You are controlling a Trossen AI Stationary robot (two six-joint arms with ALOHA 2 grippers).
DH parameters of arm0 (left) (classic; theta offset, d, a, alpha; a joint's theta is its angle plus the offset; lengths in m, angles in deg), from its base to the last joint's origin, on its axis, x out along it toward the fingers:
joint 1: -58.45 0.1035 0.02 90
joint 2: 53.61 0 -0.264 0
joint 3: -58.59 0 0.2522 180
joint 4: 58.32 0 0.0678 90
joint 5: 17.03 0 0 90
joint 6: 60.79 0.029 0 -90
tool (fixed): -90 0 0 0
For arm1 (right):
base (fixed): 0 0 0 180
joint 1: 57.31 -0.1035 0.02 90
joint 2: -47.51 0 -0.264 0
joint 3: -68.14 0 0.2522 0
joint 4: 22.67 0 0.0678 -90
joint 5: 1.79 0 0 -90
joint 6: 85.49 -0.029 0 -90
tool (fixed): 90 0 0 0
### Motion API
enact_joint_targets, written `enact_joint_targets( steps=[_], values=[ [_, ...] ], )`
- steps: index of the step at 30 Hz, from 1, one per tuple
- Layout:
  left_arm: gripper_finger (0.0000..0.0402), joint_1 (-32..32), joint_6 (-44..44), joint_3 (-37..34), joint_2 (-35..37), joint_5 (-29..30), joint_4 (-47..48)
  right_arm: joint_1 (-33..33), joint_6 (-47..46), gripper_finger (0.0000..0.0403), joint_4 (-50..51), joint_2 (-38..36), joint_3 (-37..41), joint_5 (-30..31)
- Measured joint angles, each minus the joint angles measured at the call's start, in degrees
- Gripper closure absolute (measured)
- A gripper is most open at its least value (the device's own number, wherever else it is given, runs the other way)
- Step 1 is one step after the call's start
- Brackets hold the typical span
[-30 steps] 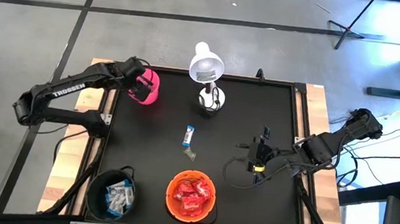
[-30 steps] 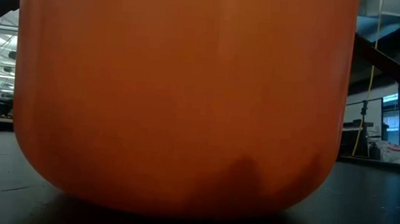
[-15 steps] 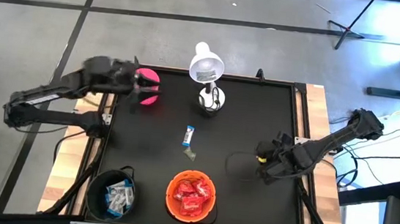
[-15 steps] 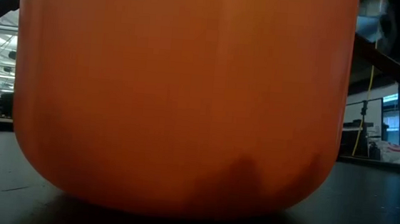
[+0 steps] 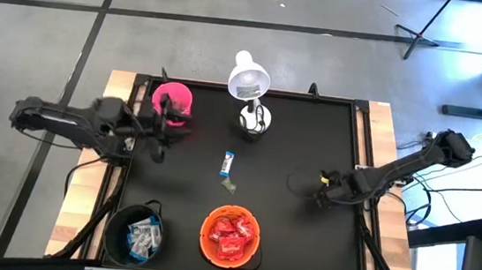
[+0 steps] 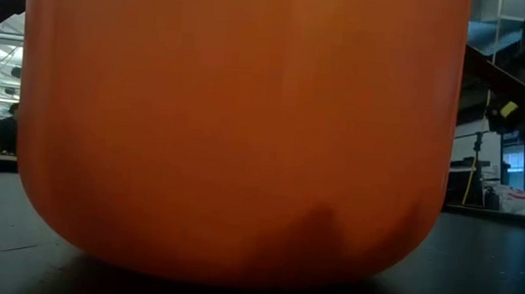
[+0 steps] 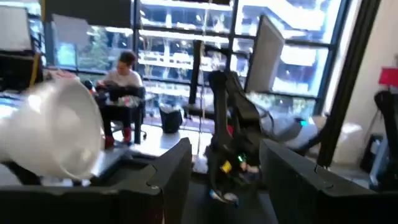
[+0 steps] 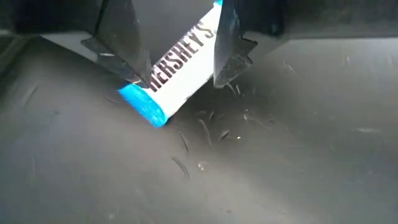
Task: Sort candy
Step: Put the white candy into the black bucket
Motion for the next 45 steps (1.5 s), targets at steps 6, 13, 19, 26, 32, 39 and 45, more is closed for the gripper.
enact_joint_targets(
  steps=[6,13,19,26,32,39,45],
  values=[
    [0.0223,-3.1,0.4,-3.7,-6.0,1.3,-8.8,1.0,-1.5,0.0233,-4.7,-0.1,3.7,-2.9],
    [0.0223,-3.5,0.4,-3.9,-11.2,1.8,-9.6,0.9,-2.4,0.0233,-5.1,-0.1,4.2,-3.5],
    [0.0223,-3.5,0.3,-3.9,-13.8,4.1,-9.6,0.9,-1.9,0.0267,-4.8,-0.1,4.2,-3.9],
    [0.0223,-3.5,-1.4,-3.9,-14.6,4.5,-10.1,0.9,0.9,0.0380,-5.1,0.0,3.1,-5.0],
    [0.0223,-3.5,-1.7,-3.9,-14.7,4.5,-10.7,0.8,5.1,0.0392,-5.1,0.1,-0.9,-4.3],
    [0.0223,-3.5,-3.1,-3.9,-14.9,4.5,-10.6,0.8,9.9,0.0399,-4.8,0.1,-7.0,0.7],
    [0.0223,-3.5,-3.3,-3.9,-15.8,4.5,-10.8,0.8,14.7,0.0401,-5.1,0.1,-13.0,4.2]
  ],
)
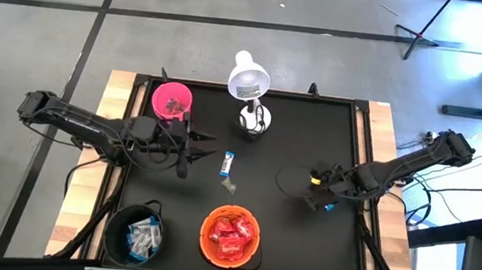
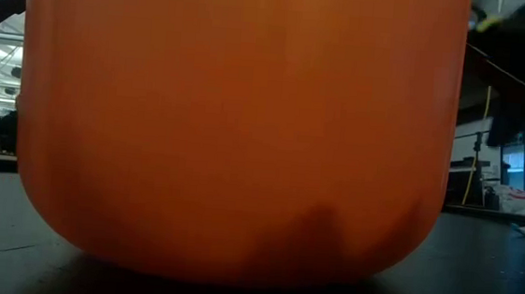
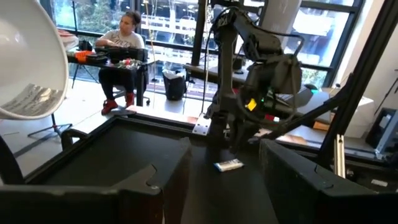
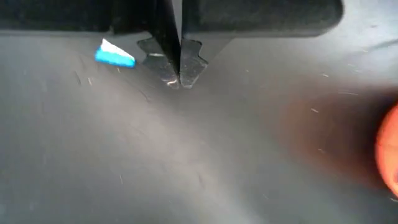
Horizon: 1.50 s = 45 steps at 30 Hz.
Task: Sort candy
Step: Put the white candy into the black bucket
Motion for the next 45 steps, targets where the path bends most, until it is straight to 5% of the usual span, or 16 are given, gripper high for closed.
enact_joint_targets(
  steps=[6,11,24,29,35,45],
  values=[
    [0.0223,0.0,-1.3,0.0,-3.0,-0.1,-0.1,0.0,2.6,0.0401,0.3,0.0,-3.2,0.4],
    [0.0223,0.0,-1.5,0.0,-4.8,-0.1,-0.1,0.0,1.5,0.0373,5.1,0.3,-1.1,-5.5],
    [0.0223,0.0,-2.0,0.0,-5.2,-0.2,-0.1,0.0,-6.8,0.0132,-2.7,0.3,14.1,-17.2],
    [0.0223,0.0,-2.0,0.0,-5.2,-0.2,-0.1,0.0,-11.4,0.0087,-3.5,0.2,18.3,-17.4],
    [0.0223,0.0,-2.5,0.0,-5.2,-0.2,-0.1,0.0,-11.0,0.0126,-3.3,0.1,19.1,-17.2],
    [0.0223,0.0,-2.8,0.0,-5.2,-0.2,-0.1,0.0,-6.9,0.0325,-1.2,0.3,17.8,-17.3]
  ],
)
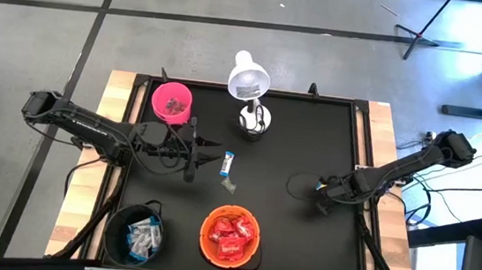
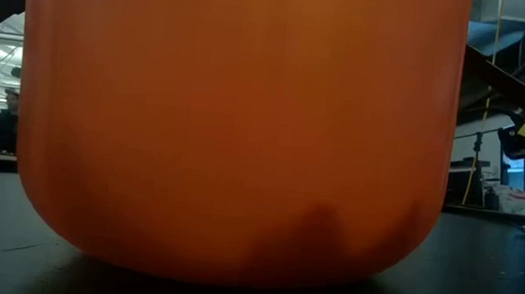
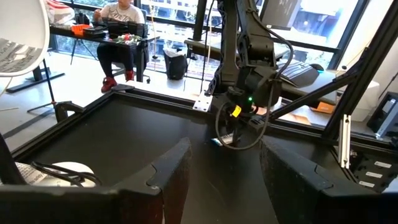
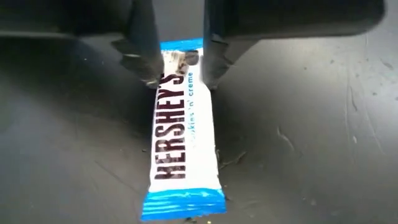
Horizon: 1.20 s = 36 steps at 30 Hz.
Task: Sort candy
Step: Put the white candy into the black bucket
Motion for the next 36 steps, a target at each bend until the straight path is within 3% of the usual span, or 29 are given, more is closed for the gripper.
enact_joint_targets(
  steps=[5,12,19,23,30,36],
  values=[
    [0.0223,0.0,0.0,0.0,0.0,0.0,0.0,0.0,2.6,0.0361,0.0,0.2,-2.5,-0.2],
    [0.0223,0.0,-0.2,0.0,0.0,0.0,0.0,0.0,5.0,0.0349,0.1,0.1,-7.2,2.0],
    [0.0223,-1.9,-0.1,0.0,-2.2,-0.4,-2.1,0.0,10.0,0.0356,-2.9,0.1,-13.5,7.9],
    [0.0223,-3.7,0.8,0.0,-6.3,-0.4,-8.8,0.0,15.9,0.0349,-10.5,0.0,-15.9,11.9],
    [0.0223,-5.9,9.0,0.1,-15.9,-1.0,-25.2,0.0,26.2,0.0347,-29.8,0.0,-16.7,13.6],
    [0.0223,-5.9,13.4,6.3,-23.4,-6.1,-27.1,0.4,31.6,0.0346,-42.4,0.0,-16.7,13.6]
  ],
)
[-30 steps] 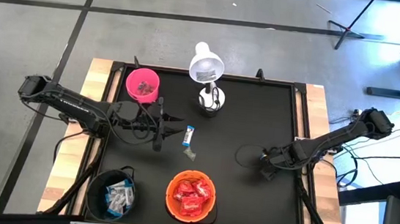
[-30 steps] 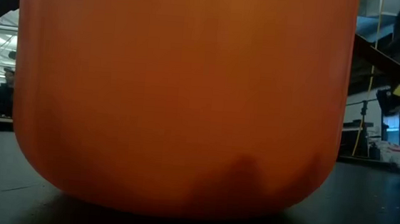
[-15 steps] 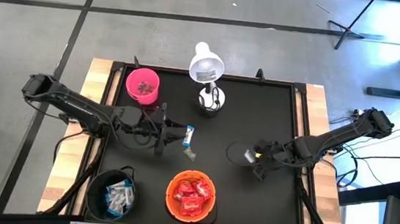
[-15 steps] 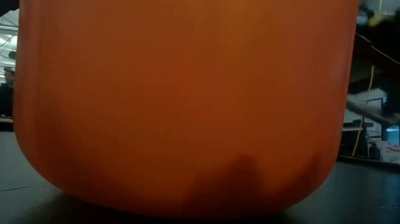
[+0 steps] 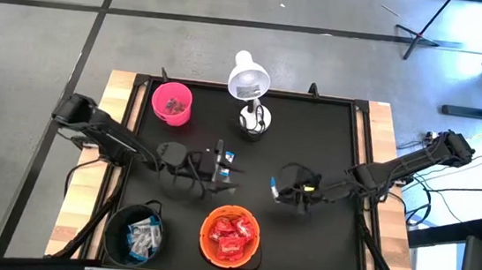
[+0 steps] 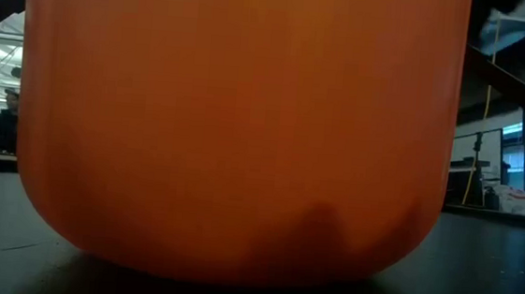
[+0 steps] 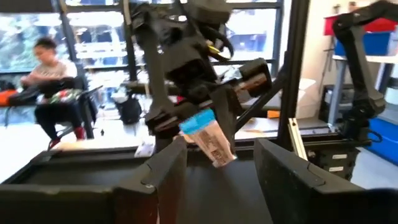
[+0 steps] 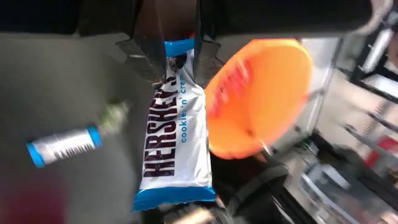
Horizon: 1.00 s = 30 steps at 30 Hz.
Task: Sort candy
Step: Put the white candy into the black bucket
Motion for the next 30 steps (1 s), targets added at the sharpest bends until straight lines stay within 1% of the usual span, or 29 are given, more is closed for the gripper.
enact_joint_targets(
  steps=[2,5,7,9,11,15,23,30],
  values=[
    [0.0223,0.0,1.5,3.0,-2.6,-1.2,0.0,0.4,1.5,0.0346,-4.2,0.4,0.0,-0.4],
    [0.0223,0.1,3.3,7.4,-6.2,-3.2,0.5,1.4,3.3,0.0345,-9.7,1.4,0.0,-3.1],
    [0.0223,0.2,3.6,9.9,-8.1,-3.5,1.5,2.3,3.8,0.0345,-12.0,2.2,-0.1,-5.1],
    [0.0223,0.7,3.6,12.2,-9.4,-2.8,4.5,2.9,4.7,0.0345,-13.6,3.0,-0.1,-6.7],
    [0.0223,1.4,3.5,14.8,-10.4,-1.3,9.4,3.5,4.9,0.0345,-13.7,3.8,-0.1,-7.2],
    [0.0223,2.1,2.8,18.4,-11.6,-1.2,16.5,4.6,5.0,0.0345,-13.6,5.7,0.0,-8.9],
    [0.0223,2.2,1.5,19.1,-12.0,-5.6,17.8,4.5,6.4,0.0345,-14.9,7.4,0.0,-9.4],
    [0.0223,2.2,-0.7,19.2,-12.0,-7.9,18.7,4.5,7.5,0.0345,-16.3,7.5,0.0,-9.4]
  ],
)
